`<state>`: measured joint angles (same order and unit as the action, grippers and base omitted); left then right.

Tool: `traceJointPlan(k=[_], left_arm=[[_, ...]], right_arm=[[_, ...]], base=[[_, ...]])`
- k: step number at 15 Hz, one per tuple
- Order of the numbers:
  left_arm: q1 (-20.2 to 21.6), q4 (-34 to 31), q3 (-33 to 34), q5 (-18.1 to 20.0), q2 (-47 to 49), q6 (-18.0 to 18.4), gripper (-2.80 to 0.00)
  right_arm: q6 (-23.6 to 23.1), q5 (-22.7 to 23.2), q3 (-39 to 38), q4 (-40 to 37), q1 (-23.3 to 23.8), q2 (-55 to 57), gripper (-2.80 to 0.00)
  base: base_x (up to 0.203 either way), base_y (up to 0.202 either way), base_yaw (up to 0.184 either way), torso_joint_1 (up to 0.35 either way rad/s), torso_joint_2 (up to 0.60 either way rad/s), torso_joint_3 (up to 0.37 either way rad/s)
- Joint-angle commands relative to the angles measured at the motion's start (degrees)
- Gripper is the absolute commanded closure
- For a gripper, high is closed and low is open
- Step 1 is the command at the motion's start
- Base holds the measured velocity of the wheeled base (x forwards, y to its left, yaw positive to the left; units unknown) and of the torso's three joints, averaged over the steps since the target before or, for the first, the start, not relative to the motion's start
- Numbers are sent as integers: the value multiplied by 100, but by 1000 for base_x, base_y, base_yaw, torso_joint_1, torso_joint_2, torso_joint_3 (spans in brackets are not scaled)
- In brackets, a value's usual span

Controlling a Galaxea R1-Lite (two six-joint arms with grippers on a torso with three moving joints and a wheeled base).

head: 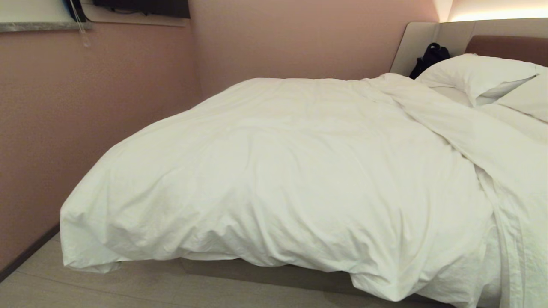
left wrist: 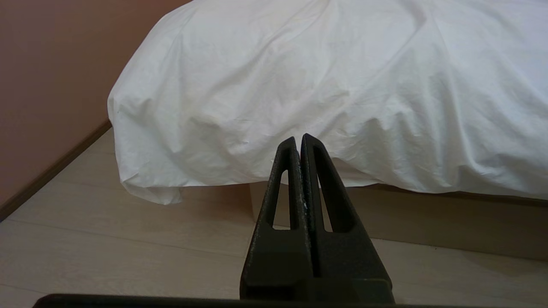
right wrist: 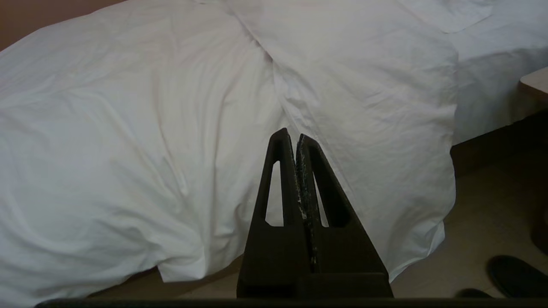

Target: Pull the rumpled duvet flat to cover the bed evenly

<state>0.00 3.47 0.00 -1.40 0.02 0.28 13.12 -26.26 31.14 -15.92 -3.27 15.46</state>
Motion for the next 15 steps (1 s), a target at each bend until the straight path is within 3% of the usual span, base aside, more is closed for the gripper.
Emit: traceJointPlan(k=[1,9,12,15], left_arm=[[0,4,0,0,-2,-2,0],[0,4,0,0,-2,-2,0],[0,4,0,0,-2,-2,0],[0,4,0,-2,-2,-2,0]], right_arm=[[-15,398,138,-455,10,-24,0],[-215,834,718,-456,-41,44,0],[-927,872,521,-461,299,-172,0],[-1061,786,382,-456,436,-524,0]], base=[[0,0,0,0,0,0],[0,0,0,0,0,0],[0,0,0,0,0,0],[0,0,0,0,0,0]])
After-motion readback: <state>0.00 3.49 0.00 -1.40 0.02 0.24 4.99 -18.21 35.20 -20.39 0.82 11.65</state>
